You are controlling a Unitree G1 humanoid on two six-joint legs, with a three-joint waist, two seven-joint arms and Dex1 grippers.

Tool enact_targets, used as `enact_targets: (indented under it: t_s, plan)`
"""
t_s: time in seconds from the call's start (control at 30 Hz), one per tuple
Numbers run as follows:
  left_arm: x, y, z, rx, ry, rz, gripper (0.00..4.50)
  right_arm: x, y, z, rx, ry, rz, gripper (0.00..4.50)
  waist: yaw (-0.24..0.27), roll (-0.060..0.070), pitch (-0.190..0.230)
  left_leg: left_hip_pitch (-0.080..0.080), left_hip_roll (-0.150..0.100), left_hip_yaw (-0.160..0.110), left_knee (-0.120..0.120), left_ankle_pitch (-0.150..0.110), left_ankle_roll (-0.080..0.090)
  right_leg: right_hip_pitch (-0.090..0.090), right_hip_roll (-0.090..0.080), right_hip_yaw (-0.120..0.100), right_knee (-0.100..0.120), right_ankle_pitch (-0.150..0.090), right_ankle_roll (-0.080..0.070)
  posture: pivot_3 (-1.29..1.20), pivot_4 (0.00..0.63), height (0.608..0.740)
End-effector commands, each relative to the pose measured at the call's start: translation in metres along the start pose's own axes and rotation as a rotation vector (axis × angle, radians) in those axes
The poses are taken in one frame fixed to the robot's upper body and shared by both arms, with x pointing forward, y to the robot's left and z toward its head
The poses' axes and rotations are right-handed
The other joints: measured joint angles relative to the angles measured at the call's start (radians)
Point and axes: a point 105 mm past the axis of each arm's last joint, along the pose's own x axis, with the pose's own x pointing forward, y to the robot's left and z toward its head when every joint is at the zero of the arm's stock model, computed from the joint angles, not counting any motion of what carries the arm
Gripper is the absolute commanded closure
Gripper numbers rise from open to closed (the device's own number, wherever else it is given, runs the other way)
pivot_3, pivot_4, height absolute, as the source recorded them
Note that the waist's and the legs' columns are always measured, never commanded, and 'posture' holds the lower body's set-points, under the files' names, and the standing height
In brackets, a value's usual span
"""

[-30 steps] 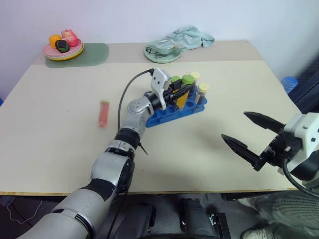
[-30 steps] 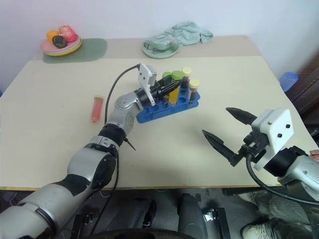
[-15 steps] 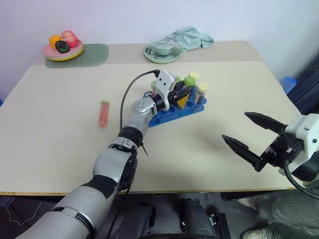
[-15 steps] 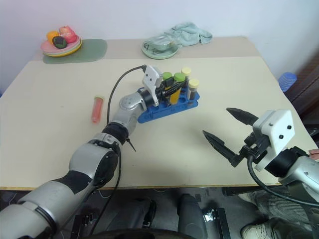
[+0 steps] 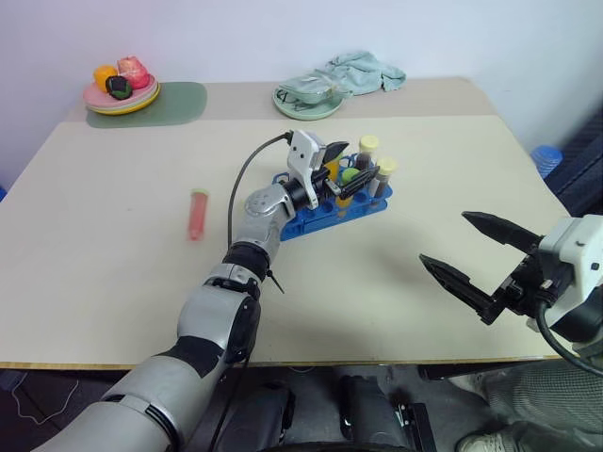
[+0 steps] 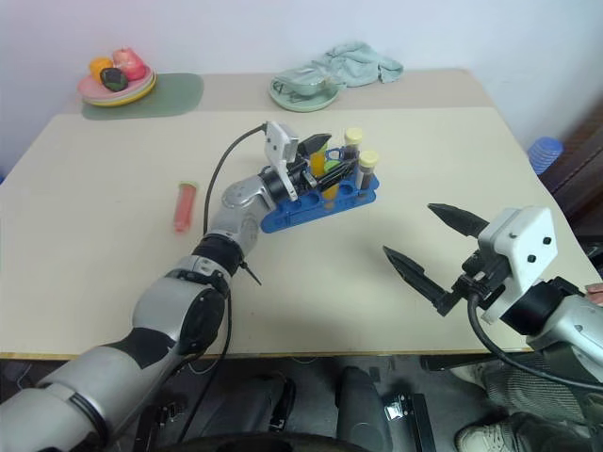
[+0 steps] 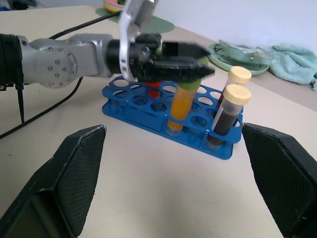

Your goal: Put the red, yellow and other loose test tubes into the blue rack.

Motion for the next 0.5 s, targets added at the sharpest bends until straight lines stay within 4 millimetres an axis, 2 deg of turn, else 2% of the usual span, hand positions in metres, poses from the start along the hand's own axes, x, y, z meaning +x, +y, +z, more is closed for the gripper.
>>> enact_targets:
  t_s: [0.03,0.07,0.13,0.17,0.2,0.27,0.3,0.33,0.4,0.47,0.5]
  plan:
    - [-0.002,-0.008,0.054,0.04,-0.159,-0.07,0.09,0.003,-0.002,0.006,-0.034,-0.027,0.009,0.0,-0.001,0.0,0.0,0.0,0.0,0.0,0.0,0.0,0.0,0.0,0.0,0.0,0.0,0.0,0.0,0.0,0.15,0.74]
    - [-0.004,-0.003,0.069,0.035,-0.183,-0.037,0.09,0.006,-0.002,0.006,-0.034,-0.032,0.016,0.0,0.002,0.0,0.0,0.0,0.0,0.0,0.0,0.0,0.0,0.0,0.0,0.0,0.0,0.0,0.0,0.0,0.15,0.74]
    - [-0.008,0.02,0.098,-0.006,-0.212,0.099,0.09,0.011,-0.003,0.007,-0.036,-0.04,0.035,0.0,0.001,0.0,0.0,0.0,0.0,0.0,0.001,0.0,0.0,0.0,0.0,0.0,0.001,0.0,0.0,0.0,0.15,0.74]
    - [-0.009,0.027,0.106,-0.023,-0.216,0.147,0.09,0.012,-0.003,0.007,-0.037,-0.042,0.042,0.0,0.002,0.0,0.0,0.0,0.0,0.0,0.002,0.0,0.0,0.0,0.0,0.0,0.001,0.0,0.0,0.0,0.15,0.74]
    - [-0.014,0.041,0.117,-0.024,-0.222,0.226,0.09,0.015,-0.004,0.008,-0.037,-0.046,0.052,0.0,0.003,0.0,0.0,0.0,0.0,0.0,0.002,0.0,0.0,0.0,0.0,0.0,0.001,0.0,0.0,0.0,0.15,0.74]
    - [-0.031,0.081,0.128,0.026,-0.125,0.497,0.09,0.021,-0.004,0.009,-0.037,-0.053,0.08,0.0,0.002,0.0,0.0,0.0,0.0,0.0,0.002,0.0,0.0,0.0,0.001,0.0,0.001,0.0,0.0,0.0,0.15,0.74]
    - [-0.047,0.105,0.128,0.079,-0.023,0.695,0.09,0.024,-0.004,0.01,-0.038,-0.057,0.094,0.0,0.001,0.0,0.0,0.0,0.0,0.0,0.001,0.0,0.0,0.0,0.001,0.0,0.001,0.0,0.0,0.0,0.15,0.74]
    - [-0.061,0.121,0.123,0.077,0.082,0.823,0.09,0.026,-0.005,0.01,-0.038,-0.06,0.104,0.0,0.002,0.0,0.0,0.0,0.0,0.0,0.001,0.0,0.0,0.0,0.001,0.0,0.001,0.0,0.0,0.0,0.15,0.74]
    - [-0.089,0.14,0.115,0.086,0.3,1.03,0.09,0.03,-0.007,0.011,-0.039,-0.063,0.121,0.0,0.003,0.0,0.0,0.001,0.0,0.0,0.001,0.0,0.0,0.0,0.001,0.001,0.001,0.0,0.0,0.0,0.15,0.74]
    - [-0.113,0.148,0.113,0.082,0.465,1.198,0.09,0.032,-0.009,0.011,-0.04,-0.064,0.133,0.0,0.004,0.0,0.0,0.0,0.0,0.0,0.001,0.0,0.0,0.0,0.003,0.001,0.0,0.0,0.0,0.0,0.15,0.74]
    - [-0.121,0.147,0.111,0.033,0.526,1.228,0.09,0.035,-0.009,0.011,-0.04,-0.066,0.144,0.0,0.006,-0.001,0.0,0.0,0.0,0.0,0.001,0.0,0.0,0.0,0.004,0.001,0.0,0.0,0.0,0.0,0.15,0.74]
